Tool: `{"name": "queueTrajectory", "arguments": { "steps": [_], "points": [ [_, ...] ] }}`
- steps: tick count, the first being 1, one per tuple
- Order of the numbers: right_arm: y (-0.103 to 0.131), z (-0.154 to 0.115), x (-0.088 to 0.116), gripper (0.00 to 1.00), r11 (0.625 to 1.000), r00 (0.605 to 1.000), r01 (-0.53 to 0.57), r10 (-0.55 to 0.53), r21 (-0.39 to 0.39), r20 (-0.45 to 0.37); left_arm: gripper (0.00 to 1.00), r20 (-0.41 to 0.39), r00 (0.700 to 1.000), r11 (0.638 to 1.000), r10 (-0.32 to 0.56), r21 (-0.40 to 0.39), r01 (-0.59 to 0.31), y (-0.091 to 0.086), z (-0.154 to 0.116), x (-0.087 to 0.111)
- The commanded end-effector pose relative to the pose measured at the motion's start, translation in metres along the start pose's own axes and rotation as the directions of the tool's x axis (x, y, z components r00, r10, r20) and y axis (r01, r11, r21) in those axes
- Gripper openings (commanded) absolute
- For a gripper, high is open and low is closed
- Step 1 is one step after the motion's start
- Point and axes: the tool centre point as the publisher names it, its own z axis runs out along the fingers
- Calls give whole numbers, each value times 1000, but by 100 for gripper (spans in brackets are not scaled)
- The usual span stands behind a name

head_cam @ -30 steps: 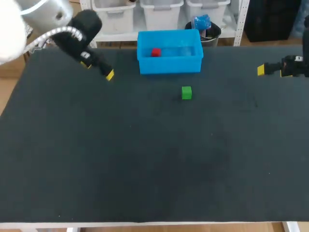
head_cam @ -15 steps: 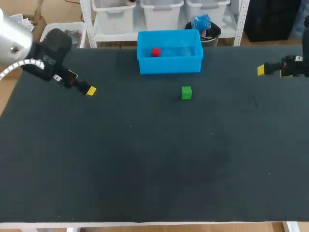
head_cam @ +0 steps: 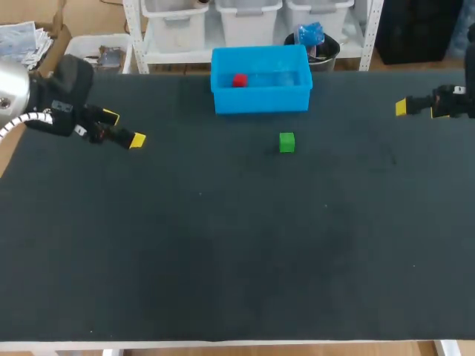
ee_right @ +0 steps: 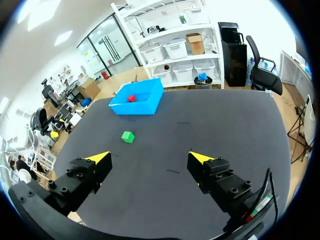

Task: Use the left arm to pick the red cube and place it into the blue plastic box first, then use the right arm to grasp the green cube and put it into the same blue plastic box after the first action is fully finished.

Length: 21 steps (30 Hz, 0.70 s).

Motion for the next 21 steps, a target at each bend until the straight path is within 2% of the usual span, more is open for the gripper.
{"name": "queueTrajectory", "arguments": {
  "steps": [1, 6, 13, 17, 21],
  "points": [
    [12, 13, -16, 100, 1000, 999, 10, -9, 29, -32, 100, 24, 1000, 1000, 2, 4, -2, 1, 0, 2],
    [42, 36, -35, 100, 989, 991, 92, -80, 114, -106, 100, 24, 1000, 1000, 2, 4, -2, 1, 0, 2],
    [69, 72, -35, 100, 972, 975, 138, -99, 190, -200, 100, 24, 1000, 1000, 2, 4, -2, 1, 0, 2],
    [81, 84, -34, 100, 978, 971, 128, -90, 163, -222, 100, 24, 1000, 1000, 2, 4, -2, 1, 0, 2],
    [81, 84, -34, 100, 978, 971, 128, -90, 163, -222, 100, 24, 1000, 1000, 2, 4, -2, 1, 0, 2]
  ]
}}
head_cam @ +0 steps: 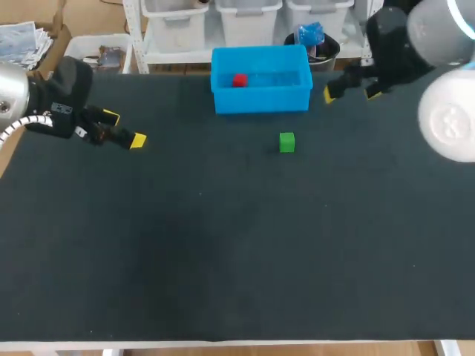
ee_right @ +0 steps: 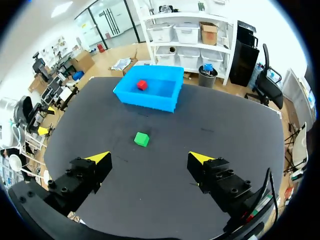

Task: Use the left arm to pick the red cube and place it into the blue plastic box first, then use the right arm to grasp the green cube and put it into the same blue plastic box after the first action is fully finished.

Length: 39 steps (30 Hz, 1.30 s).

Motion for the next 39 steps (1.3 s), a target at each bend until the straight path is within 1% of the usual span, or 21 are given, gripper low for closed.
{"name": "queueTrajectory", "arguments": {
  "steps": [1, 19, 20, 22, 23, 24, 26, 27, 33, 39],
  "points": [
    [1, 5, -1, 100, 998, 1000, -3, 2, 62, 4, 100, 10, 1000, 1000, 3, 5, -3, 1, -1, 2],
    [1, 5, -1, 100, 998, 1000, -3, 2, 62, 4, 100, 10, 1000, 1000, 3, 5, -3, 1, -1, 2],
    [2, 6, -3, 100, 997, 1000, -17, 17, 70, -7, 100, 10, 1000, 1000, 3, 5, -3, 1, -1, 2],
    [5, 14, -4, 100, 993, 997, -19, 27, 112, -71, 100, 10, 1000, 1000, 3, 5, -3, 1, -1, 2],
    [8, 18, -5, 100, 994, 995, -49, 57, 96, -76, 100, 10, 1000, 1000, 3, 5, -3, 1, -1, 2],
    [11, 22, -6, 100, 994, 994, -55, 64, 94, -90, 100, 10, 1000, 1000, 3, 5, -3, 1, -1, 2],
    [16, 30, -6, 100, 989, 989, -64, 81, 131, -127, 100, 10, 1000, 1000, 3, 5, -3, 1, -1, 2],
    [19, 34, -6, 100, 988, 985, -81, 99, 128, -139, 100, 10, 1000, 1000, 3, 5, -3, 1, -1, 2],
    [35, 62, -6, 100, 971, 963, -75, 130, 229, -236, 100, 10, 1000, 1000, 3, 5, -3, 1, -1, 2],
    [44, 89, 0, 100, 966, 944, -87, 158, 242, -291, 100, 10, 1000, 1000, 3, 5, -3, 1, -1, 2]
  ]
}}
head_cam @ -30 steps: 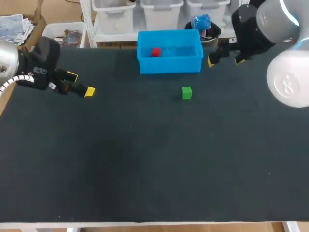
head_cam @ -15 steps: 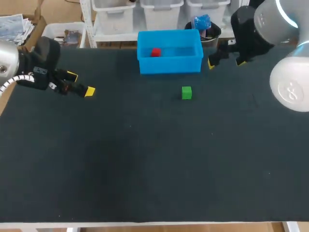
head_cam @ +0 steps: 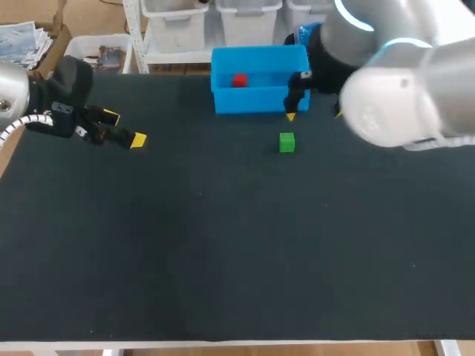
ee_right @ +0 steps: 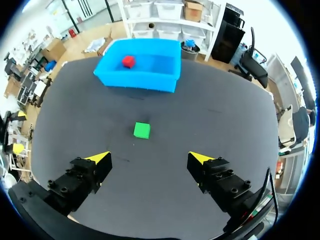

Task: Use the left arm to pick the red cube and place it into the blue plastic box first, then use the right arm to grasp the green cube and put it into the same blue plastic box after the first action is fully finished.

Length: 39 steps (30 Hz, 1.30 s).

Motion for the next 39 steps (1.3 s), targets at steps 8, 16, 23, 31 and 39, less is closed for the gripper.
{"name": "queueTrajectory", "arguments": {
  "steps": [8, 16, 23, 31, 39],
  "points": [
    [19, 35, -13, 100, 1000, 993, -2, 6, 30, -117, 100, 12, 1000, 1000, 4, 5, -4, 1, -1, 3],
    [18, 36, -15, 100, 999, 993, -11, 16, 44, -113, 100, 12, 1000, 1000, 4, 5, -4, 1, -1, 3],
    [16, 42, -16, 100, 998, 993, -17, 23, 54, -119, 100, 12, 1000, 1000, 4, 5, -4, 1, -1, 3],
    [15, 67, -12, 100, 998, 989, -21, 30, 65, -143, 100, 12, 1000, 1000, 4, 5, -4, 1, -1, 3],
    [10, 90, -10, 100, 998, 987, -25, 35, 66, -160, 100, 12, 1000, 1000, 4, 5, -4, 1, -1, 3]
  ]
}}
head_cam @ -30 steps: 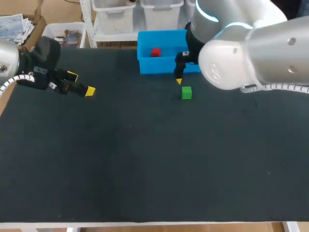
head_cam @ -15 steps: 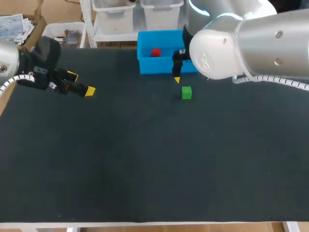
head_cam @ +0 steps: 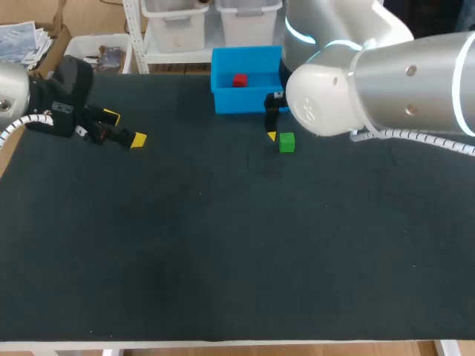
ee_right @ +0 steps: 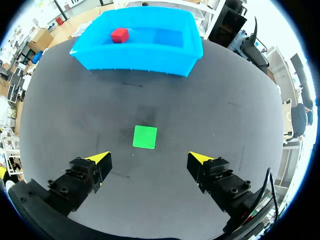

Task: Use the left arm to pick the red cube and place it into the blue plastic box first, then use the right arm to grasp the green cube and put it into the same blue plastic box after the first action is fully finished.

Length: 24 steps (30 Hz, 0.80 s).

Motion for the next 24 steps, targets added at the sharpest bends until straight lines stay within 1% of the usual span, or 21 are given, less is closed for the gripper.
{"name": "queueTrajectory", "arguments": {
  "steps": [1, 7, 14, 24],
  "points": [
    [0, 14, -8, 100, 1000, 1000, -3, 3, -1, -12, 100, 13, 1000, 1000, 4, 6, -4, 1, -1, 3],
    [-2, 22, -17, 100, 1000, 1000, 5, -5, 3, -13, 100, 13, 1000, 1000, 4, 6, -4, 1, -1, 3],
    [2, 33, -27, 100, 1000, 1000, 15, -15, -2, -6, 100, 13, 1000, 1000, 4, 6, -4, 1, -1, 3],
    [6, 47, -27, 100, 999, 999, 33, -33, -7, -26, 100, 13, 1000, 1000, 4, 6, -4, 1, -1, 3]
  ]
}}
